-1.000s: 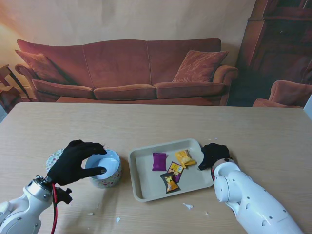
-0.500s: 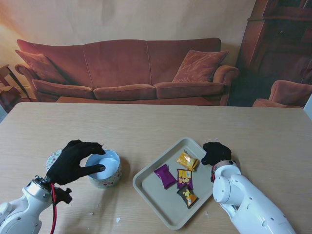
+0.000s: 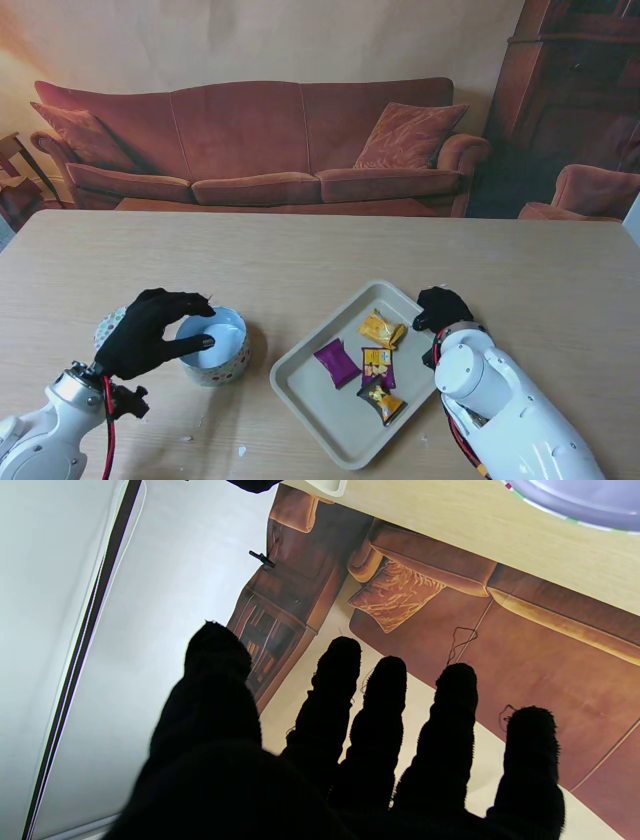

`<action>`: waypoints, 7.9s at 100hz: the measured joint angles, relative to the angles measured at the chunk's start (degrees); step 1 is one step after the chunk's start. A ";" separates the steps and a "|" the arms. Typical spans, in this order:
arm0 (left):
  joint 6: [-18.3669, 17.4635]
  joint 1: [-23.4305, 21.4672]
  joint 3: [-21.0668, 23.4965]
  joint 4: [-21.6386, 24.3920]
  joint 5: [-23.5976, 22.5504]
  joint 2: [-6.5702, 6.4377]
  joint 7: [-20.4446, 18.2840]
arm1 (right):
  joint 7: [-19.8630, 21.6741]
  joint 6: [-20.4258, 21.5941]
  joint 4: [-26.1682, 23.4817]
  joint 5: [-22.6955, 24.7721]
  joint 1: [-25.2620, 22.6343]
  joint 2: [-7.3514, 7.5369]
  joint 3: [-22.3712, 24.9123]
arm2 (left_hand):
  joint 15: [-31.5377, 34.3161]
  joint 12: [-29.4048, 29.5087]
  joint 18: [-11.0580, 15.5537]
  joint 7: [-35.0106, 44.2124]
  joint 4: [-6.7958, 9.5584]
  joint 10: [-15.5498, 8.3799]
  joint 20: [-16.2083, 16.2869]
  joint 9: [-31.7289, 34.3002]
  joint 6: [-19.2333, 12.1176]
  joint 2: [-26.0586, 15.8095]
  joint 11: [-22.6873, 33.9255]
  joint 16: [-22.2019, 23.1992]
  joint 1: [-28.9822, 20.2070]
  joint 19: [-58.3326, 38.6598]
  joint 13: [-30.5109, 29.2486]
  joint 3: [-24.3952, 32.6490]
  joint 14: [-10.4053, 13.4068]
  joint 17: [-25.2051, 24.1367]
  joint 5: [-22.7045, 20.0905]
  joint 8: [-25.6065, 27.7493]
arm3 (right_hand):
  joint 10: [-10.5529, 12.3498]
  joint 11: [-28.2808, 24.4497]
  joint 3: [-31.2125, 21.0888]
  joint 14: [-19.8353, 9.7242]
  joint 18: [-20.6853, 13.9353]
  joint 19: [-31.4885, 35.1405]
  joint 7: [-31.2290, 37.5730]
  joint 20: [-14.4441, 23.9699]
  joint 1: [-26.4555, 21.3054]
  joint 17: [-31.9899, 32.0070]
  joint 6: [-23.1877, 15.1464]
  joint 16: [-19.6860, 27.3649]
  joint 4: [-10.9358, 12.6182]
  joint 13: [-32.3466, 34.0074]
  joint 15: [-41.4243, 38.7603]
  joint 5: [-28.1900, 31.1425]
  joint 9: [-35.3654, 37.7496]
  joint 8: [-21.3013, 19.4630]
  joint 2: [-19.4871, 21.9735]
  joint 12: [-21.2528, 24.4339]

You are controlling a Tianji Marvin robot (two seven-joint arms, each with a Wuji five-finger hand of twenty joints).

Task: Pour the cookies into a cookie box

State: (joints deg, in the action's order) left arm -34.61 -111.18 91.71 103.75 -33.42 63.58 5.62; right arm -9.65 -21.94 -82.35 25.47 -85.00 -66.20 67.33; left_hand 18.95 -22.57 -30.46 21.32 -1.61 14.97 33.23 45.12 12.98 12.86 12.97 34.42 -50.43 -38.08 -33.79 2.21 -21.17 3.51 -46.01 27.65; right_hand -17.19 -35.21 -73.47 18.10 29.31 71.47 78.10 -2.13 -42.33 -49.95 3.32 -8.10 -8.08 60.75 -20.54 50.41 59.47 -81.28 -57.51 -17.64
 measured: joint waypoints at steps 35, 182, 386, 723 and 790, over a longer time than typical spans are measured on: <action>0.50 -0.13 0.03 0.06 1.59 0.10 -0.30 | -3.84 -3.13 -1.12 -8.88 -3.05 -2.49 1.96 | 0.00 0.00 -0.59 -0.71 0.00 0.02 0.00 0.04 0.43 -1.43 -0.50 0.00 0.00 0.02 -0.04 0.00 -0.30 0.00 -0.53 0.00 | -0.26 -8.00 -2.70 -0.31 -1.47 13.73 1.38 -3.73 -3.59 -7.21 0.73 -4.70 -1.22 8.72 -26.59 0.57 1.35 -0.06 -3.56 -0.63; 0.57 -0.29 0.05 0.22 3.13 0.45 0.35 | -19.84 -1.43 -15.25 -31.41 -10.01 -8.83 8.93 | 0.00 0.00 -0.67 -1.83 0.00 0.76 0.00 1.42 0.68 -1.62 -1.26 0.00 -0.67 0.20 -0.11 -0.56 -0.97 0.13 -1.80 0.00 | 1.87 -20.83 -4.90 2.13 -2.28 24.16 5.90 8.58 -9.38 -10.09 -1.55 -18.94 7.20 9.68 -40.88 4.86 2.97 1.45 -10.58 -5.35; -2.36 -0.39 2.15 0.10 2.83 1.40 4.05 | -38.58 22.41 5.94 -25.15 12.74 -16.30 -13.65 | 0.00 -0.24 -0.68 -2.13 0.00 1.26 0.00 2.02 1.12 -2.22 -1.37 0.00 -0.67 0.61 -0.36 -1.19 -1.06 0.63 -2.14 0.00 | 1.64 -21.02 -4.96 2.32 -2.07 24.70 5.88 10.66 -10.32 -10.09 -1.55 -19.09 11.15 9.66 -41.57 6.26 3.50 1.45 -13.89 -5.77; -3.67 0.22 2.09 -0.56 1.11 1.99 7.41 | -50.69 43.52 17.88 -4.49 18.29 -18.37 -19.87 | 0.00 -0.24 -0.68 -2.13 0.00 1.27 0.00 2.02 1.12 -2.22 -1.32 0.00 -0.67 0.62 -0.37 -1.19 -1.07 0.62 -2.14 0.00 | 1.85 -21.49 -4.97 2.13 -2.44 26.56 7.24 10.72 -10.82 -10.63 -2.21 -18.86 11.15 9.68 -41.72 6.52 4.13 2.64 -14.19 -3.04; -3.74 0.55 2.16 -1.05 0.50 2.10 8.03 | -50.70 43.54 18.56 -5.25 18.55 -18.59 -20.01 | 0.00 -0.24 -0.68 -2.13 0.00 1.27 0.00 2.02 1.12 -2.22 -1.29 0.00 -0.67 0.62 -0.37 -1.19 -1.07 0.61 -2.14 0.00 | 1.85 -21.61 -4.97 2.13 -2.44 26.70 7.24 10.73 -10.82 -10.63 -2.23 -18.69 11.15 9.68 -42.16 6.50 4.14 2.99 -14.19 -2.80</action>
State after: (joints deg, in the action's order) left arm -38.34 -110.64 93.87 102.70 -32.92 65.68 13.65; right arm -60.35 21.61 -63.79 20.22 -66.45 -84.79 47.32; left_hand 18.95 -22.81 -31.14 19.19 -1.61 16.24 33.22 47.15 14.11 10.65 11.68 34.43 -51.09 -37.46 -34.16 1.02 -22.24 4.12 -48.15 27.65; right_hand -15.34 -56.82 -78.43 20.23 26.87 98.18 85.33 8.59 -53.15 -60.58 1.09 -26.80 3.07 70.44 -62.70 56.92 63.62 -78.30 -71.70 -20.44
